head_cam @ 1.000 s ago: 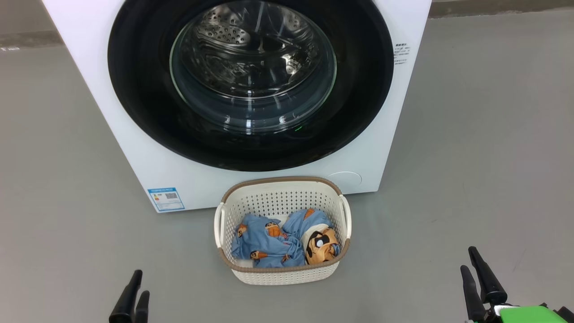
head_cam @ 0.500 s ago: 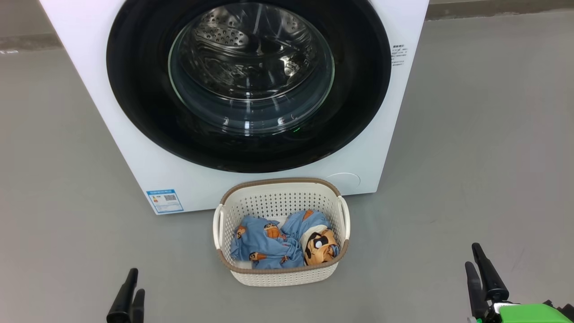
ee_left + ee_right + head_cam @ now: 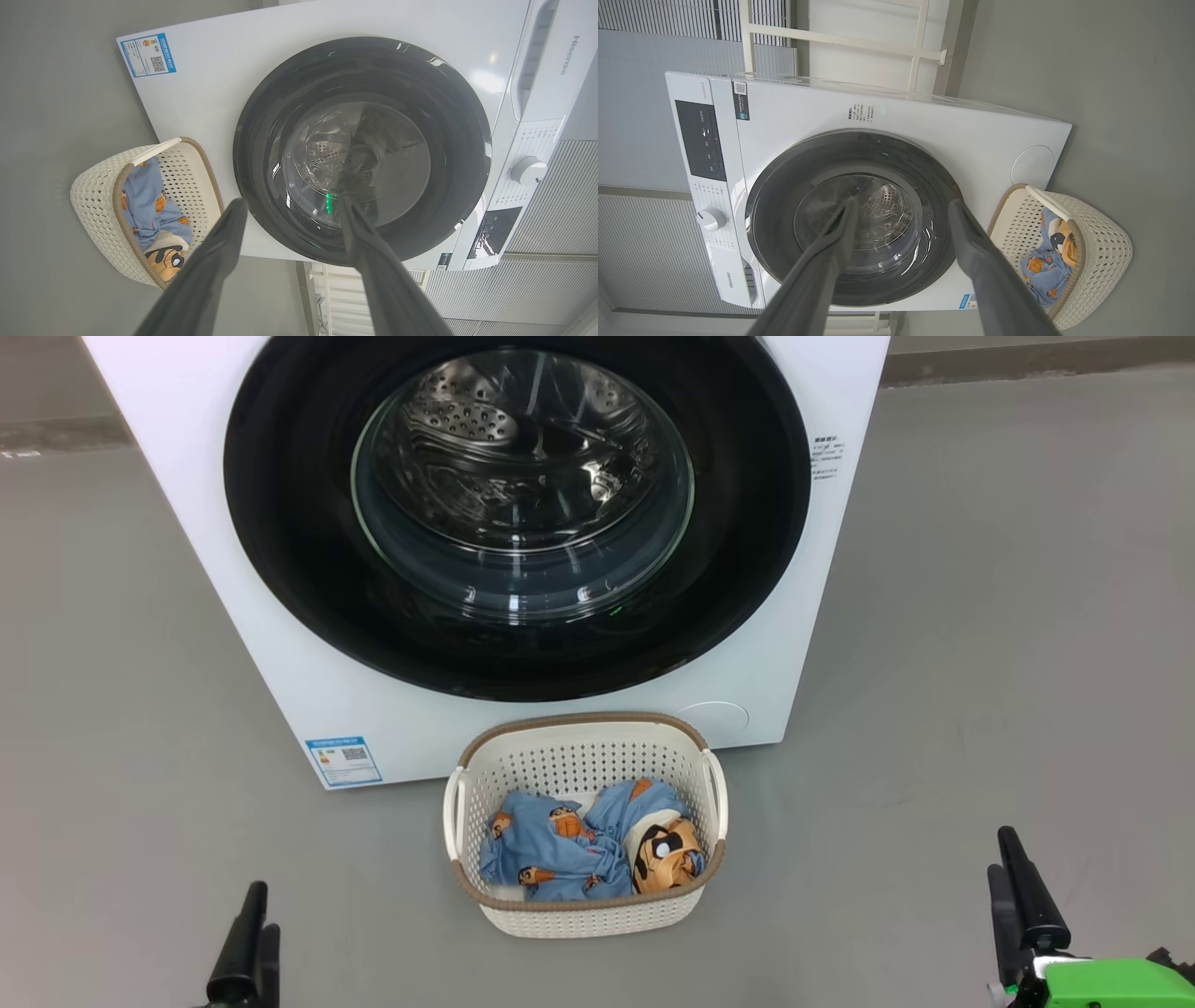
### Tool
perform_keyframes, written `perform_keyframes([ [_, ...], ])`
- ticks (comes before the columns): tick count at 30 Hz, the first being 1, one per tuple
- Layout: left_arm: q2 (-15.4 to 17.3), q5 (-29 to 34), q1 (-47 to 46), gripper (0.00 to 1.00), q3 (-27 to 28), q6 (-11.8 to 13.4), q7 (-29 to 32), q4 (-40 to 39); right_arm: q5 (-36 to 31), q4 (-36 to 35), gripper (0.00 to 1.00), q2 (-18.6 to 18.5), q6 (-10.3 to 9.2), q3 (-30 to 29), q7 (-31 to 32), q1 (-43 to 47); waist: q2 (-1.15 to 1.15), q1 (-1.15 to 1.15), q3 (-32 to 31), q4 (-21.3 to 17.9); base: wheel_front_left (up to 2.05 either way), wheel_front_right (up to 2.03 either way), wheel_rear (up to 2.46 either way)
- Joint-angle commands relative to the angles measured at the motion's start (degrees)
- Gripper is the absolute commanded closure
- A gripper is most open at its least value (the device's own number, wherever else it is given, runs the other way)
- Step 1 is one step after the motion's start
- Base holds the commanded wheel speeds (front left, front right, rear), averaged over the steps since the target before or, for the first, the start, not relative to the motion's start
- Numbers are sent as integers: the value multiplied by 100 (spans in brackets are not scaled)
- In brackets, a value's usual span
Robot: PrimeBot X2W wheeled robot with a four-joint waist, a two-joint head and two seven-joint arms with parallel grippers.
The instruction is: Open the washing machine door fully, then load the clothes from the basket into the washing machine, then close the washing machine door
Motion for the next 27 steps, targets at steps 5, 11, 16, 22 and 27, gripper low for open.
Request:
perform_keyframes([
  [5, 101, 261, -197, 0, 141, -9, -117, -333, -266, -289, 0, -53, -2, -35, -130, -267, 0, -1, -27, 7, 0, 0, 0],
  [11, 109, 654, -202, 0, 210, -10, -217, -582, -634, -536, 0, -57, -2, 28, -230, -306, 0, -1, -47, 23, 0, 0, 0],
  [16, 114, 898, -202, 0, 254, -11, -285, -703, -832, -641, 0, -59, -3, 24, -297, -325, 0, -1, -60, 37, 0, 0, 0],
  [22, 123, 1509, -208, 0, 278, -13, -403, -882, -1534, -785, 0, -64, -3, -8, -415, -382, 0, -1, -65, 51, 0, 0, 0],
  [27, 129, 1962, -218, 0, 331, -13, -470, -972, -2054, -857, 0, -66, -3, 84, -482, -393, 0, -1, -63, 48, 0, 0, 0],
])
